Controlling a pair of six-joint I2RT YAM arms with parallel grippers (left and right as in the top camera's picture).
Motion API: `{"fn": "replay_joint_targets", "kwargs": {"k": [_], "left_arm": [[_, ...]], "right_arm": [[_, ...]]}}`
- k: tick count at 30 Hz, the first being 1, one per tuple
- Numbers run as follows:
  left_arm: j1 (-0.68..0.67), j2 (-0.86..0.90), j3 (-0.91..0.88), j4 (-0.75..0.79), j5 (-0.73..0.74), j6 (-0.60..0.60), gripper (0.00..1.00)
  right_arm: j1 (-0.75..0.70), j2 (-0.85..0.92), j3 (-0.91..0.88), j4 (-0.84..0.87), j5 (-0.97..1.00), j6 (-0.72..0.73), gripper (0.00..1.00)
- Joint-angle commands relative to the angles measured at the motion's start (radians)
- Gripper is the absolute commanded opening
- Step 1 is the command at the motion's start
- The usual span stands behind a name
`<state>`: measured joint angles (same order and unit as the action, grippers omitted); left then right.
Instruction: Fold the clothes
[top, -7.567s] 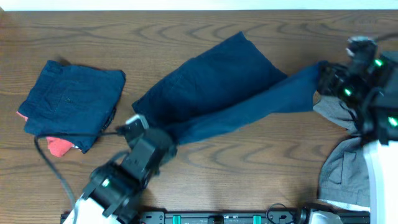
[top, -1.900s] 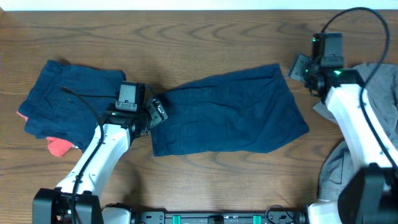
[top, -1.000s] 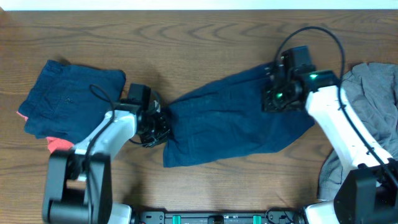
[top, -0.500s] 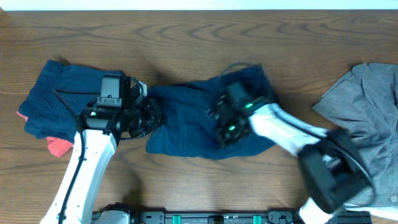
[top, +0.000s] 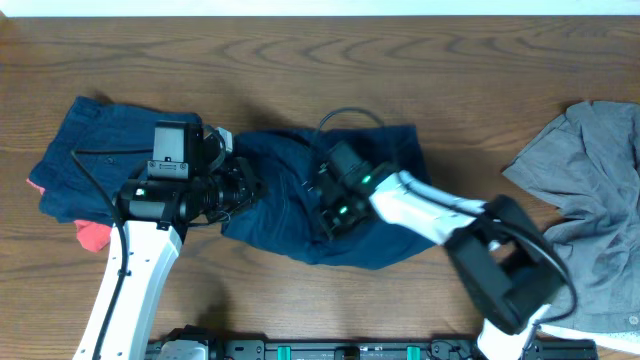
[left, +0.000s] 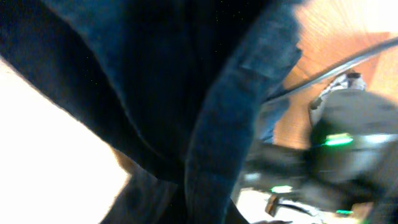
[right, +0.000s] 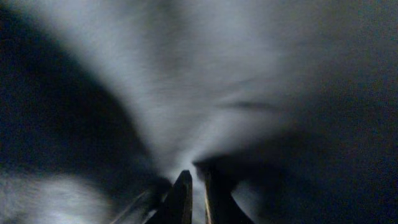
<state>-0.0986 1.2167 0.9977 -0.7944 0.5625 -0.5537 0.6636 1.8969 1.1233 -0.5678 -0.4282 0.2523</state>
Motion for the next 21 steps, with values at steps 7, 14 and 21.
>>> {"fn": "replay_joint_targets", "kwargs": {"k": [7, 14, 21], "left_arm": [[0.004, 0.007, 0.027, 0.011, -0.055, -0.009, 0.07], [0.003, 0.007, 0.027, 0.047, -0.055, -0.057, 0.08], [-0.04, 0.012, 0.027, 0.132, -0.048, -0.179, 0.08]], "right_arm": [[-0.323, -0.187, 0.058, -0.211, 0.27, -0.106, 0.13], [-0.417, -0.122, -0.012, -0.249, 0.271, -0.117, 0.11], [-0.37, -0.07, -0.124, -0.169, 0.262, -0.092, 0.11]]}}
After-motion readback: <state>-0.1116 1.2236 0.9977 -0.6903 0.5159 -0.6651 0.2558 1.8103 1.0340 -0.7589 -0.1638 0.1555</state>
